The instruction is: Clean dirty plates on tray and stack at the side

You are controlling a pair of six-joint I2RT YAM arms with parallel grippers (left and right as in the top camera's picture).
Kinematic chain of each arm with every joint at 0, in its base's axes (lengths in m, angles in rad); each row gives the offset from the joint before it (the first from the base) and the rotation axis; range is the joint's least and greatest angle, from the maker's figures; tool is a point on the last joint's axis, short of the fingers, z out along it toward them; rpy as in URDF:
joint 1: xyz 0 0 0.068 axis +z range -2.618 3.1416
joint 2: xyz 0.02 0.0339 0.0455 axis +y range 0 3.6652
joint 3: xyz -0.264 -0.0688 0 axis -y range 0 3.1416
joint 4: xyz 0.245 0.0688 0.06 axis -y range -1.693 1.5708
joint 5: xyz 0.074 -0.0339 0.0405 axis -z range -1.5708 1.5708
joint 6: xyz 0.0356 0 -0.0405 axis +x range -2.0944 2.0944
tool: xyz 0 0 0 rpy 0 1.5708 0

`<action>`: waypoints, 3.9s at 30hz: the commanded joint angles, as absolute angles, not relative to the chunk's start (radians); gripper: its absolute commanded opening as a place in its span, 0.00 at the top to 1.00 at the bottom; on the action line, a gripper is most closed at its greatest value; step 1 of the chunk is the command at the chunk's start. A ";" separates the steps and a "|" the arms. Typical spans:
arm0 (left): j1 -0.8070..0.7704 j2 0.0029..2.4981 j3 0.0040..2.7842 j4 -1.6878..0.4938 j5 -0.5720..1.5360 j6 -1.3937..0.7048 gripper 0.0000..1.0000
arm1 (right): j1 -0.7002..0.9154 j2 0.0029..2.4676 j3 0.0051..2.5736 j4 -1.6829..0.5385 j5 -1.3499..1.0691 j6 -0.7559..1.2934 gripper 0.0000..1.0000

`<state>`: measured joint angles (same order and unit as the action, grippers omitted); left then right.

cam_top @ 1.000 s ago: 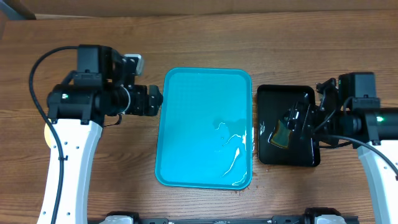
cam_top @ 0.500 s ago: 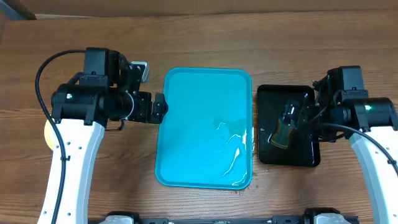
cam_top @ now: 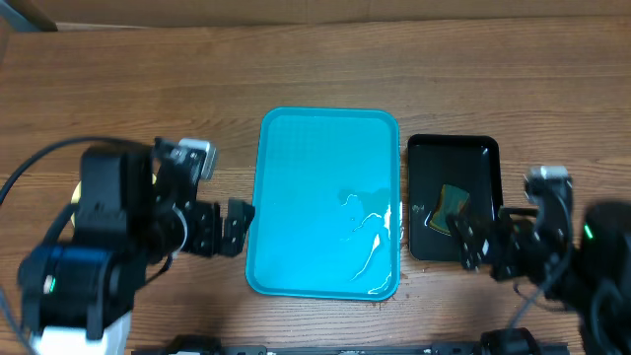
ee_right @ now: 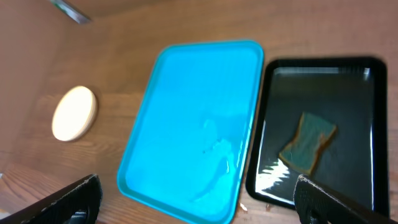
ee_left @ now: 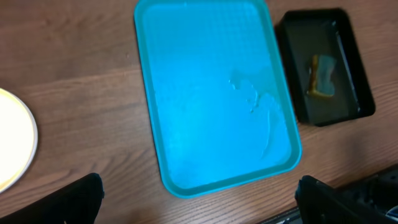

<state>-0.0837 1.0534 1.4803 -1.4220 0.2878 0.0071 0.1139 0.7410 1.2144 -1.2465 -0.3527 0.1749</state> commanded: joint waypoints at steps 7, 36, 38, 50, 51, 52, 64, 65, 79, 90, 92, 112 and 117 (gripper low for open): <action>-0.088 1.034 1.500 -1.354 0.304 -0.026 0.00 | 0.121 0.633 1.231 -1.291 -0.361 0.159 0.00; -0.088 1.254 1.500 -1.353 0.304 -0.026 0.00 | 0.059 0.067 0.409 -0.419 -0.168 -0.012 0.00; -0.088 1.274 1.500 -1.353 0.304 -0.026 0.00 | 0.059 0.012 0.326 -0.366 -0.162 -0.012 0.00; -0.088 1.404 1.500 -1.353 0.304 -0.026 0.00 | 0.059 0.003 0.008 0.078 -0.157 -0.013 0.00; -0.088 1.415 1.500 -1.353 0.304 -0.026 0.00 | 0.059 0.003 0.008 0.079 -0.154 -0.012 0.00; -0.088 1.425 1.500 -1.353 0.304 -0.026 0.00 | 0.059 0.003 0.008 0.080 -0.154 -0.012 0.00; -0.088 1.552 1.500 -1.353 0.304 -0.026 0.00 | 0.062 0.007 0.008 -0.069 -0.150 -0.012 0.00; -0.088 1.555 1.500 -1.353 0.304 -0.026 0.00 | 0.062 0.007 0.008 -0.070 -0.150 -0.012 0.00; -0.075 1.562 1.500 -1.352 0.304 -0.026 0.00 | 0.062 0.007 0.008 -0.070 -0.150 -0.012 0.00; -0.150 1.165 1.491 -1.322 0.274 -0.022 0.00 | 0.062 0.007 0.008 -0.069 -0.150 -0.012 0.00; -0.150 1.096 1.490 -1.297 0.243 -0.022 0.00 | 0.062 0.007 0.008 -0.070 -0.150 -0.012 0.00; -0.096 0.245 0.544 -0.326 0.172 -0.015 0.00 | 0.062 0.007 0.008 -0.069 -0.150 -0.012 0.00; -0.096 0.122 0.390 -0.221 0.150 -0.015 0.00 | 0.062 0.007 0.008 -0.069 -0.150 -0.012 0.00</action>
<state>-0.1028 0.1814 0.4561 -0.2562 0.1776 -0.0189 0.0654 0.0120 0.0185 -0.0731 -0.1562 -0.0048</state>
